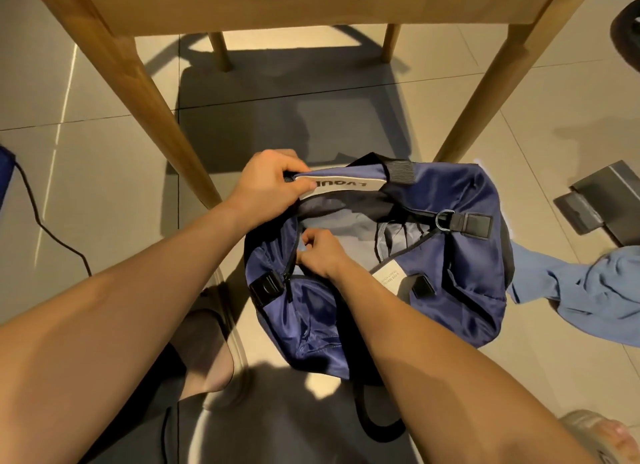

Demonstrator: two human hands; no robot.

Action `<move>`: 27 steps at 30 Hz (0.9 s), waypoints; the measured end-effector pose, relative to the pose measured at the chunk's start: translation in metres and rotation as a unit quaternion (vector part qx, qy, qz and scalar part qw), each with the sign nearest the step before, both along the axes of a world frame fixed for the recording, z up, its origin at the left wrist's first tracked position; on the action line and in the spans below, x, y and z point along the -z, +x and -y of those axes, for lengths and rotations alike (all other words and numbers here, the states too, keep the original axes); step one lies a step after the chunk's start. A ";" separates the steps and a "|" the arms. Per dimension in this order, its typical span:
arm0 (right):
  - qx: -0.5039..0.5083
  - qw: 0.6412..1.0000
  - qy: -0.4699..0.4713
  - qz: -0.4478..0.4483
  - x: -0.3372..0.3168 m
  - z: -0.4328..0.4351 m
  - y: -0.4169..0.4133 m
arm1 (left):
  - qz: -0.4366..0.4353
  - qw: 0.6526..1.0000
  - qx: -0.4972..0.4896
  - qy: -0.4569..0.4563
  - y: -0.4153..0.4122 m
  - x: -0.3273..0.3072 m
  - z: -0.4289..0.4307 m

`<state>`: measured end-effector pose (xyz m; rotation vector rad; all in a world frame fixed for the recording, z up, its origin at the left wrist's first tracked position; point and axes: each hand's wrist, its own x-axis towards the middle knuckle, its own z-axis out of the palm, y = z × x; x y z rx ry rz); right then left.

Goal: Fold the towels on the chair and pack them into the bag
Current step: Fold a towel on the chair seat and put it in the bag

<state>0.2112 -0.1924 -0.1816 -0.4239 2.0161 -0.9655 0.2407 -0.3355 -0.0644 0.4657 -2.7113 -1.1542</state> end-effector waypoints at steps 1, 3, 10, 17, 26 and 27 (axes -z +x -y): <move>0.016 0.999 -0.013 0.024 0.000 -0.001 -0.001 | 0.007 0.999 0.020 -0.033 -0.003 -0.001 0.001; 0.067 0.995 -0.033 0.065 0.001 -0.006 -0.001 | 0.061 0.992 0.053 -0.100 -0.003 0.000 0.007; 0.118 0.986 -0.021 0.115 -0.002 -0.010 -0.005 | 0.156 0.985 0.018 -0.078 0.016 0.028 0.009; 0.119 0.987 -0.029 0.104 0.005 0.006 0.010 | 0.017 0.999 -0.042 0.015 0.007 0.026 0.005; 0.110 0.979 0.010 0.169 -0.005 -0.020 0.002 | 0.132 0.987 -0.047 -0.083 0.020 0.046 -0.002; 0.105 0.981 0.010 0.161 -0.004 -0.019 0.005 | 0.141 0.985 -0.041 -0.088 0.019 0.047 -0.005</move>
